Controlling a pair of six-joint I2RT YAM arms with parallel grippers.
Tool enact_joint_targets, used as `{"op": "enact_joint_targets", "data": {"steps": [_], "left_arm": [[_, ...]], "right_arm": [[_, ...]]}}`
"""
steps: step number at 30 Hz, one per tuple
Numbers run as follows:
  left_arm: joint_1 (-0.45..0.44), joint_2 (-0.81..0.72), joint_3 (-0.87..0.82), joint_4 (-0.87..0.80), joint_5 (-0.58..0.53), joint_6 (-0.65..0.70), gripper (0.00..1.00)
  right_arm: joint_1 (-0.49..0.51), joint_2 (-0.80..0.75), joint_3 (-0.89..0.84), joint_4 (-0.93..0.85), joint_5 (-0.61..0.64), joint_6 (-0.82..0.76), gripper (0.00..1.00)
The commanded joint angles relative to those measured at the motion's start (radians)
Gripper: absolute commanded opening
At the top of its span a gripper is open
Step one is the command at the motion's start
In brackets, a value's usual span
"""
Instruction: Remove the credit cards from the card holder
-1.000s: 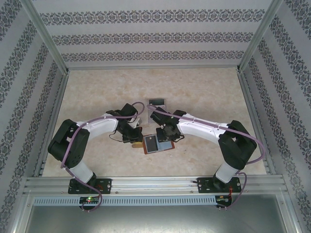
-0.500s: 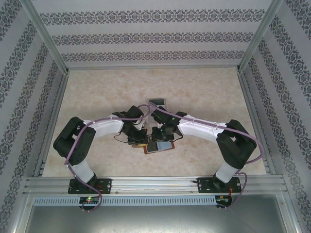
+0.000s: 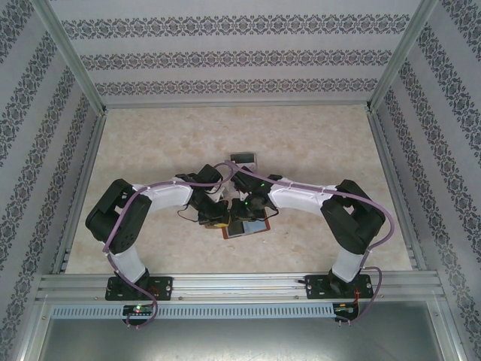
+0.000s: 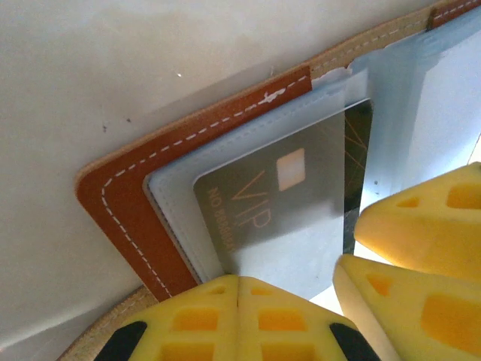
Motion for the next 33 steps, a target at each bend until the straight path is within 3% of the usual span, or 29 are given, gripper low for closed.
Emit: {"op": "enact_joint_targets", "data": {"steps": [1,16,33], "left_arm": [[-0.01,0.013,0.004,-0.016,-0.02,0.01,0.0],[-0.01,-0.011,-0.006,-0.041,-0.035,0.018,0.0],[-0.019,-0.033,0.062,-0.069,-0.028,0.008,0.0]], "right_arm": [[-0.014,0.026,-0.016,0.01,-0.003,0.009,0.26],[-0.026,0.02,-0.007,-0.061,0.091,-0.029,0.3],[-0.039,-0.043,-0.019,-0.033,0.021,-0.019,0.32]]}}
